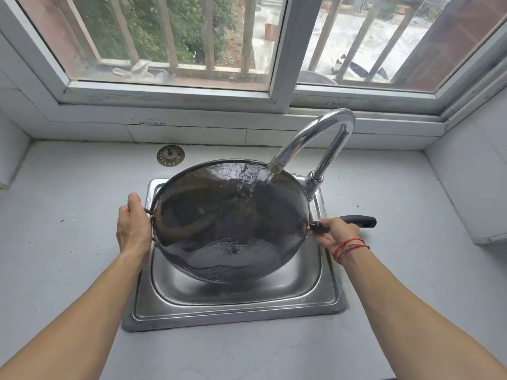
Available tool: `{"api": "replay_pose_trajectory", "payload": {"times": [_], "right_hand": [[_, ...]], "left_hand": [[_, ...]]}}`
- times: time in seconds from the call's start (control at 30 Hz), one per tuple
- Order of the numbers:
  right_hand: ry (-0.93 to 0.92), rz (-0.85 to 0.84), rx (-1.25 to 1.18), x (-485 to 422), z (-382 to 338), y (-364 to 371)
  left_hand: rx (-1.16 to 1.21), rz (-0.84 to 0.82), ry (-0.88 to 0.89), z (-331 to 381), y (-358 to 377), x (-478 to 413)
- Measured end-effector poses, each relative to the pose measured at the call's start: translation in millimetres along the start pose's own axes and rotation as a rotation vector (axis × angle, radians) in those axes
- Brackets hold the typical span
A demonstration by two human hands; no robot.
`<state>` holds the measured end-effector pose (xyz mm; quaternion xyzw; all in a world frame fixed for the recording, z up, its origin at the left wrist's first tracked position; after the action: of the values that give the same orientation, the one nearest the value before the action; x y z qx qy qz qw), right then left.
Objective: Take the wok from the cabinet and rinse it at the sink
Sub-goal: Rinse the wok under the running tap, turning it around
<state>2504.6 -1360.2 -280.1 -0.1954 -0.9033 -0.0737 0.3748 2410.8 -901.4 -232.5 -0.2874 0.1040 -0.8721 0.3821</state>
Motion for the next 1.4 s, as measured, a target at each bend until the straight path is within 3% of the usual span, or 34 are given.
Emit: {"api": "replay_pose_trajectory", "payload": {"times": [0.77,1.4], "right_hand": [[0.013,0.115,-0.119,7.6,8.3,-73.6],[0.01,0.192,-0.1,14.1,11.0,-81.5]], "left_hand": [[-0.047,-0.191,0.08,32.9,75.3,12.3],[-0.09,-0.187,0.238,63.9,74.8,23.0]]}}
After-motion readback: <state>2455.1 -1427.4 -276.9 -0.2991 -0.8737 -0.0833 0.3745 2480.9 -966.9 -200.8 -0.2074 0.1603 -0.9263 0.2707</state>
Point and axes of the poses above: each hand's wrist, its own x-axis away from the middle knuckle, its own y-axis out of the palm, z = x × y, the point moved 8 cm from there along -x, towards the middle knuckle, and after that the axes turned 4 degrees about -z, right-handed, at the moved point
